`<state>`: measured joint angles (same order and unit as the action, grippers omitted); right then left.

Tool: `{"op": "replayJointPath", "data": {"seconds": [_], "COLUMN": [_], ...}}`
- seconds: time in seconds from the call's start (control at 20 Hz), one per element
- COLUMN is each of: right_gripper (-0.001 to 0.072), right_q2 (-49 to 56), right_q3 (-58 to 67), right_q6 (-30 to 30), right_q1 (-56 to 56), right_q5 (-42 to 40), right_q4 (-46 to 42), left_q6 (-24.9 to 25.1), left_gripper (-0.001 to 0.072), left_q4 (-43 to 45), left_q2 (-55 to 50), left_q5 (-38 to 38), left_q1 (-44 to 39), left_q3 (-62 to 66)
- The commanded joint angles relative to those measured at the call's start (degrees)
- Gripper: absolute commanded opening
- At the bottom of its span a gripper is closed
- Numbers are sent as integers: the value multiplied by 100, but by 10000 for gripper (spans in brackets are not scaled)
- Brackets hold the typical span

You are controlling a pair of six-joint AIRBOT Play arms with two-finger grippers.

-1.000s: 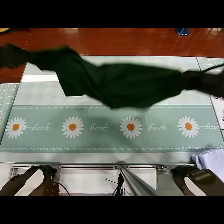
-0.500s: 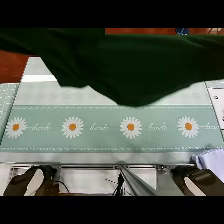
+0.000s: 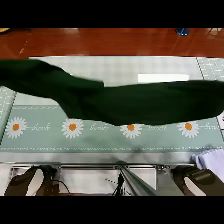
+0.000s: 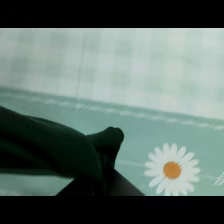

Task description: Fold the shirts.

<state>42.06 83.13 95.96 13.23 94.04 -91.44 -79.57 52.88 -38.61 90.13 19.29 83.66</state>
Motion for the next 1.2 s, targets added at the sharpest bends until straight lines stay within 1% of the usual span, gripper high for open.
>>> {"op": "replayJointPath", "data": {"seconds": [0.0, 0.1, 0.2, 0.3, 0.45, 0.55, 0.7, 0.85, 0.9, 1.0, 1.05, 1.1, 1.15], "right_gripper": [33, 33, 33, 33, 32, 32, 33, 35, 60, 355, 438, 493, 539], "right_q2": [511, 1067, 1714, 2448, 3491, 4017, 4559, 4841, 4841, 4774, 4686, 4542, 4310], "right_q3": [-22, -63, -76, -76, -76, -76, -76, -76, -74, 92, 208, 306, 334], "right_q6": [-295, -691, -962, -1123, -1119, -1115, -1025, -1010, -1010, -1102, -1298, -1523, -1554], "right_q1": [7, 7, 2, 4, 4, 2, 4, 2, 2, 2, 2, 2, -50], "right_q5": [614, 400, -197, -828, -1624, -1937, -2127, -2203, -2251, -2024, -1797, -1552, -1421], "right_q4": [710, 616, 361, 348, 413, 409, 411, 367, 310, -20, -238, -553, -898], "left_q6": [181, 354, 529, 756, 940, 951, 951, 944, 944, 944, 944, 944, 944], "left_gripper": [33, 33, 33, 33, 33, 33, 33, 33, 33, 33, 33, 33, 33], "left_q4": [-605, -599, -601, -599, -603, -605, -601, -601, -601, -603, -603, -603, -603], "left_q2": [31, 31, 31, 28, 28, 9, -35, -72, -107, -129, -127, -127, -127], "left_q5": [181, 37, -282, -846, -1823, -2341, -2977, -3475, -3530, -3558, -3556, -3556, -3554], "left_q1": [-4, -4, -4, -4, -63, -269, -833, -1381, -1491, -1550, -1547, -1550, -1550], "left_q3": [-1014, -1792, -2472, -3152, -4127, -4717, -5477, -5928, -5956, -5954, -5954, -5954, -5954]}}
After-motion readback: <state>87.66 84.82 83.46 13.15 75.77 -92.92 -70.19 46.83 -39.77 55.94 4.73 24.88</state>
